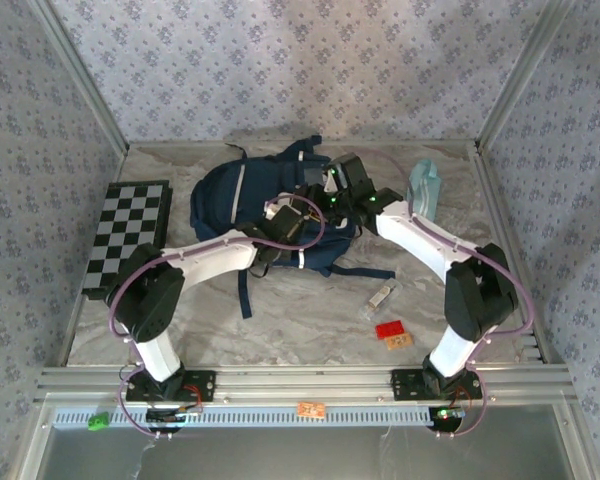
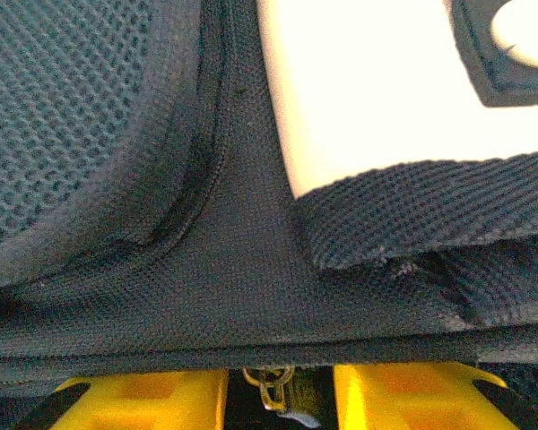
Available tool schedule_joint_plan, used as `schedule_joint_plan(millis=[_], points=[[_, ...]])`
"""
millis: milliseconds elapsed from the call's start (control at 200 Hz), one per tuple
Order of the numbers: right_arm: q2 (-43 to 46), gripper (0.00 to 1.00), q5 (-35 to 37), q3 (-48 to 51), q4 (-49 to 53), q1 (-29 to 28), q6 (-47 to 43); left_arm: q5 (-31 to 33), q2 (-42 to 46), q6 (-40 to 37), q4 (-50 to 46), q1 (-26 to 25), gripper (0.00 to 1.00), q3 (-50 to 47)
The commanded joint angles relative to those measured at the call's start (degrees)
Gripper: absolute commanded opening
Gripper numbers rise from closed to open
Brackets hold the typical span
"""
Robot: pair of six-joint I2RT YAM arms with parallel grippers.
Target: Pack books, pencil case, and school supplies into a backpack
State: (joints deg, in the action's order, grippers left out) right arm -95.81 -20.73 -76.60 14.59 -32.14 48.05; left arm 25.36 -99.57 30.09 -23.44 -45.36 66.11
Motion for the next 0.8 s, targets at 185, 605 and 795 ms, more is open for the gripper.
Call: schedule_joint_plan(millis=[185, 605, 795], points=[[3.33, 0.50, 0.87, 1.89, -2.26, 0.65, 0.64, 4.76, -0.34, 1.67, 4.38, 0.78, 0.20, 1.81], [4.80, 0.49, 2.73, 6.54, -4.50, -1.13, 3.84, -1.57, 10.41, 0.92, 4.65, 3.56, 0.00, -3.08], [5.81, 0.49, 6.43, 15.29, -11.44, -5.79, 12.56, -4.80, 12.08, 1.11, 3.40, 5.62, 0.00, -4.32]])
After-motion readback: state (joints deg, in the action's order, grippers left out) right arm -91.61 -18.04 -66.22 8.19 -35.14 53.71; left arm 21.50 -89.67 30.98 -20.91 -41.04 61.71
